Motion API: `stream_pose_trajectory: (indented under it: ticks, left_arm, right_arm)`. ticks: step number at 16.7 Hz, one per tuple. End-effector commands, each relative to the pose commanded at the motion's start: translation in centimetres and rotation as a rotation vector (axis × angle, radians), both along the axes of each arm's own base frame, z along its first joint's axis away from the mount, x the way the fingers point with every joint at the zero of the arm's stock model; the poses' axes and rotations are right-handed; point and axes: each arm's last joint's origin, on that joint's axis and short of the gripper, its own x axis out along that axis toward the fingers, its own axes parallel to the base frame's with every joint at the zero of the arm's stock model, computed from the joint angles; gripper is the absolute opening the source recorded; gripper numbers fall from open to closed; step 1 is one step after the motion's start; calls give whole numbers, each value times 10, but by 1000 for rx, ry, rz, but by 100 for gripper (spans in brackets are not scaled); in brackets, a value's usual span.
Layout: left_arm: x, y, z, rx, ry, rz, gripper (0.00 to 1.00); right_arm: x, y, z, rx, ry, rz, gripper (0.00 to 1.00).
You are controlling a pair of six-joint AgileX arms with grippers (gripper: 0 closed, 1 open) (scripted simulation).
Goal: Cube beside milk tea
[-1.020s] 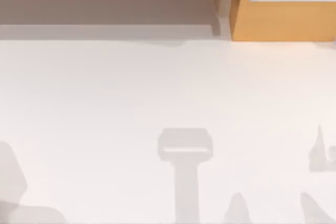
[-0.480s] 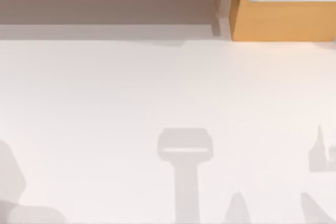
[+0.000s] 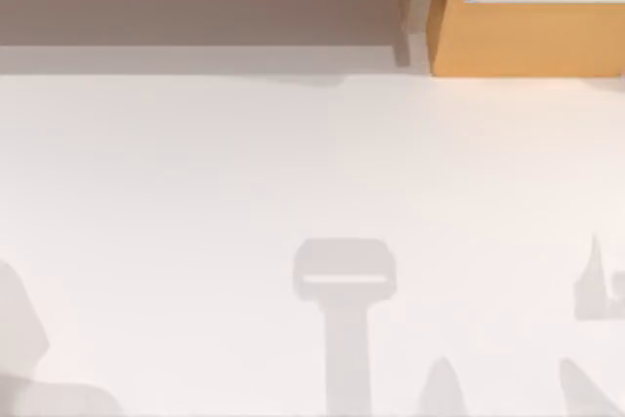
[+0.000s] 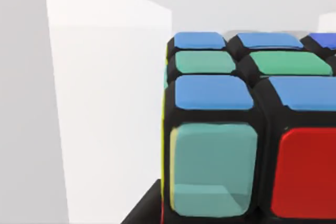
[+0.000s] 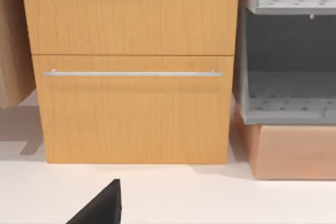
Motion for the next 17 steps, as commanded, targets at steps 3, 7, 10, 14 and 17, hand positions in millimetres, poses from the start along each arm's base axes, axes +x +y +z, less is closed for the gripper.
stream_pose_trajectory:
  ticks: [3,7,10,14,17]
  left_arm:
    - [-1,0,-1,12,7,1,0]
    - [0,-1,-4,17,7,-5,0]
    - [1,-3,-11,2,2,-9,0]
    - [0,-6,-24,-39,21,-11,0]
    - [0,-6,-24,-39,21,-11,0]
  right_arm:
    - [0,0,0,0,0,0,100]
    - [0,0,0,0,0,0,100]
    - [0,0,0,0,0,0,100]
    - [0,0,0,0,0,0,100]
    - [0,0,0,0,0,0,100]
